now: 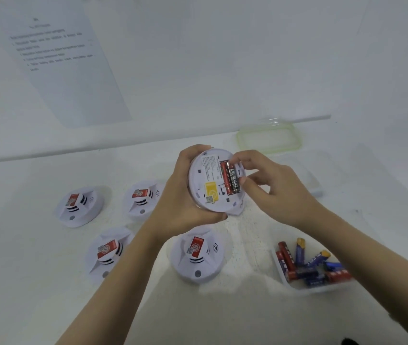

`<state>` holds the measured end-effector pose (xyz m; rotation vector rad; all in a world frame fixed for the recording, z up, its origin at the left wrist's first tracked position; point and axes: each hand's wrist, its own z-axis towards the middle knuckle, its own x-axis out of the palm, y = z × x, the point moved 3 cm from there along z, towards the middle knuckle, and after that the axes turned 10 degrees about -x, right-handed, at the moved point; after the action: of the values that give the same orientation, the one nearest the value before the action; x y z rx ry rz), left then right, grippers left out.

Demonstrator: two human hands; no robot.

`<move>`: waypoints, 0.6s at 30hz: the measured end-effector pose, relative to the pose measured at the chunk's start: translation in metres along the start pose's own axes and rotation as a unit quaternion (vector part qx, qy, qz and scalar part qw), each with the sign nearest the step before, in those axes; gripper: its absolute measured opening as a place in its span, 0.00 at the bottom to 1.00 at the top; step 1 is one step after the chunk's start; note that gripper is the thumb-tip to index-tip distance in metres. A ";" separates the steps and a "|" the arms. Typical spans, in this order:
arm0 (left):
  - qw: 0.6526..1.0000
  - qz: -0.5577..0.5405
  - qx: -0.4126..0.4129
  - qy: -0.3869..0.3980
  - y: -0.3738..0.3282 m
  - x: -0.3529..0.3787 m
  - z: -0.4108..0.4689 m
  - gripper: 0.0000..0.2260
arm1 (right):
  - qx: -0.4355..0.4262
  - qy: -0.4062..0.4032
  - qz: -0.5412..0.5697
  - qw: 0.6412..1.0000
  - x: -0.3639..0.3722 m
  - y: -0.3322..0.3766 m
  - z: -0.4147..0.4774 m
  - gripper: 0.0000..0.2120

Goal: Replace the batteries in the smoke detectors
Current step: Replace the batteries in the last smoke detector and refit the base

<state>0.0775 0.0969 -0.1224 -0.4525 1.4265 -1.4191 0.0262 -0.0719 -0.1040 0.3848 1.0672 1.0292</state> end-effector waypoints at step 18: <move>0.998 -0.006 0.001 0.069 -0.017 0.049 0.006 0.43 | 0.060 -0.019 -0.028 0.998 -0.039 -0.007 -0.032 0.10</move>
<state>0.0568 0.0491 -0.1247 -0.3675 1.5341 -1.4861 -0.0013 -0.1145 -0.1034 0.4686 1.1031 0.9076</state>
